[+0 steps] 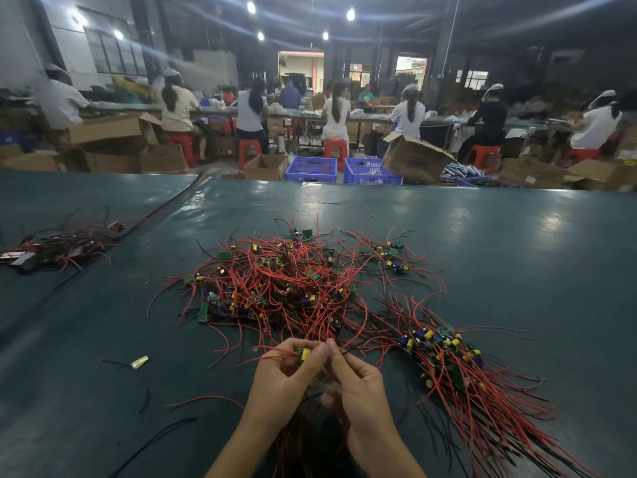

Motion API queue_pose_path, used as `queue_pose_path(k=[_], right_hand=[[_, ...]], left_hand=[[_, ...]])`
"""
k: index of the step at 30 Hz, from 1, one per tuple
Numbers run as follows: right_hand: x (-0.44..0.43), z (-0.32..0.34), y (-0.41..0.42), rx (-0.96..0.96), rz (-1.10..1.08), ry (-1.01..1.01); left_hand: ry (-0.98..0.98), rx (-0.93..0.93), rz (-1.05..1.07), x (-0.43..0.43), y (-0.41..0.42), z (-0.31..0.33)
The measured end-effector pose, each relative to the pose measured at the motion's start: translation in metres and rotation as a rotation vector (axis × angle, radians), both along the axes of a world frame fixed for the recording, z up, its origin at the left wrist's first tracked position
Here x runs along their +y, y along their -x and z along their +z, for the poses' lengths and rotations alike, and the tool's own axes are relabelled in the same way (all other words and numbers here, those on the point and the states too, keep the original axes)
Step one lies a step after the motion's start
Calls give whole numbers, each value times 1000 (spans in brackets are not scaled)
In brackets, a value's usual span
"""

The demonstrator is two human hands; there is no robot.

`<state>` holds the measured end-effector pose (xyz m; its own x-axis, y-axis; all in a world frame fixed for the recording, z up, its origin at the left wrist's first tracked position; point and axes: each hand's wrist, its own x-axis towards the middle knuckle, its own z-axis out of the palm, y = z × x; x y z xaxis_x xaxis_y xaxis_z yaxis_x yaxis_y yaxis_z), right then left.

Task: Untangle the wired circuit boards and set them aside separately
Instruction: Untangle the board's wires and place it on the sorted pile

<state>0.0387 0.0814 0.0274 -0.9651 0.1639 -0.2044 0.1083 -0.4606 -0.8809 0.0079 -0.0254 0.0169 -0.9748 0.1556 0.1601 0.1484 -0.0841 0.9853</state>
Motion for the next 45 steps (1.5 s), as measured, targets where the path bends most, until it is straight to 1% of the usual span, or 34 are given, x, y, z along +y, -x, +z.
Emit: queue_pose_path(k=[4, 8, 15, 18, 21, 25, 27, 36, 45], right_hand=[[-1, 2, -3, 14, -10, 22], [-1, 5, -3, 17, 34, 191], [4, 6, 1, -137, 39, 344], [10, 5, 4, -158, 11, 388], [20, 1, 10, -159, -78, 330], [28, 3, 11, -105, -114, 81], [28, 5, 10, -89, -118, 17], [30, 5, 10, -50, -241, 126], [37, 1, 9, 10, -218, 154]], left_hand=[[33, 53, 19, 3, -4, 0], [1, 60, 89, 1, -3, -1], [53, 103, 86, 5, -4, -4], [56, 128, 104, 7, -6, -4], [52, 139, 137, 7, -6, -3], [65, 147, 152, 6, -8, 0], [58, 141, 158, 6, -7, 1], [19, 81, 172, 5, -5, 7], [-48, 37, 156, 5, -7, 10]])
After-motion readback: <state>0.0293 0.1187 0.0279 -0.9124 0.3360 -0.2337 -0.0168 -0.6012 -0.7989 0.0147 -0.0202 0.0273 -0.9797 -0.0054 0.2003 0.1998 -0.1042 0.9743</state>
